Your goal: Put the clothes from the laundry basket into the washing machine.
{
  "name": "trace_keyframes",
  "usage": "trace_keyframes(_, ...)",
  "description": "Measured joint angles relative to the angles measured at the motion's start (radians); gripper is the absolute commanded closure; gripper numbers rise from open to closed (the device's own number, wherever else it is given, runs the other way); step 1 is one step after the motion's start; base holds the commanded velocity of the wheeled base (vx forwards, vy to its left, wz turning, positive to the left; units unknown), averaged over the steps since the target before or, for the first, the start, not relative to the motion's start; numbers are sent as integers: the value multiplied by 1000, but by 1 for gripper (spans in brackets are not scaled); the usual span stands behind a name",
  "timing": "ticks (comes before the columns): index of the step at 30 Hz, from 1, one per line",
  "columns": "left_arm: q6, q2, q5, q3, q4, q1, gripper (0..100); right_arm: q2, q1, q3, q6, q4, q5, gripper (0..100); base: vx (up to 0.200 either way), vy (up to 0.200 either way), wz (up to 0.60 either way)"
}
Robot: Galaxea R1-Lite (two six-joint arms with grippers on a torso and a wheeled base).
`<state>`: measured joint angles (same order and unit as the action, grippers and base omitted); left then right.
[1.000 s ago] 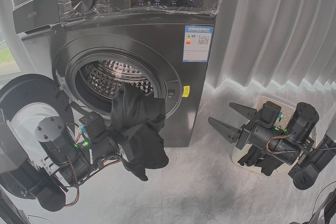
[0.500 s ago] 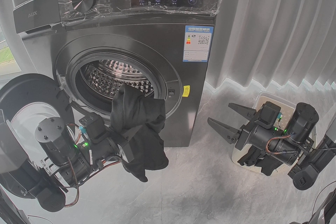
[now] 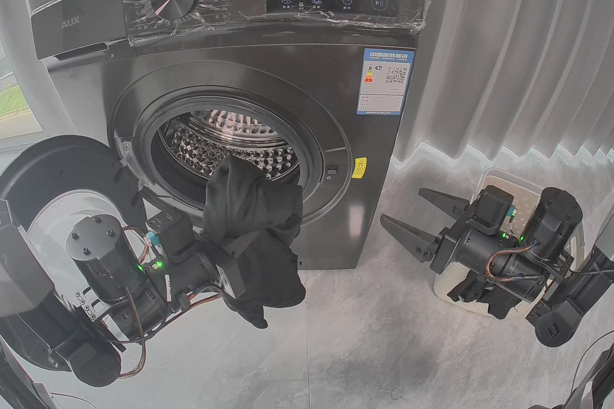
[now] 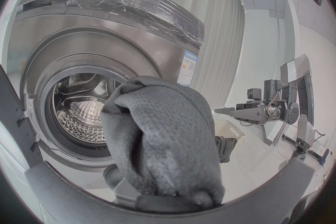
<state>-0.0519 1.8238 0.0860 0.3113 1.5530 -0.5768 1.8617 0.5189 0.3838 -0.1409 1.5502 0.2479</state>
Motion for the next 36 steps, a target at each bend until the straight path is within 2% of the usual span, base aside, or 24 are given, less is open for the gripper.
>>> trace_keyframes(11,0,10,-1,0,0,0,100,0,2,0,0,0,0,0,0,200,0)
trace_keyframes(26,2,15,-2,0,0,4,100,3,1,0,0,0,0,0,0,0,0)
trace_keyframes(36,3,20,-2,-1,0,3,100,3,-1,0,0,0,0,0,0,180,0)
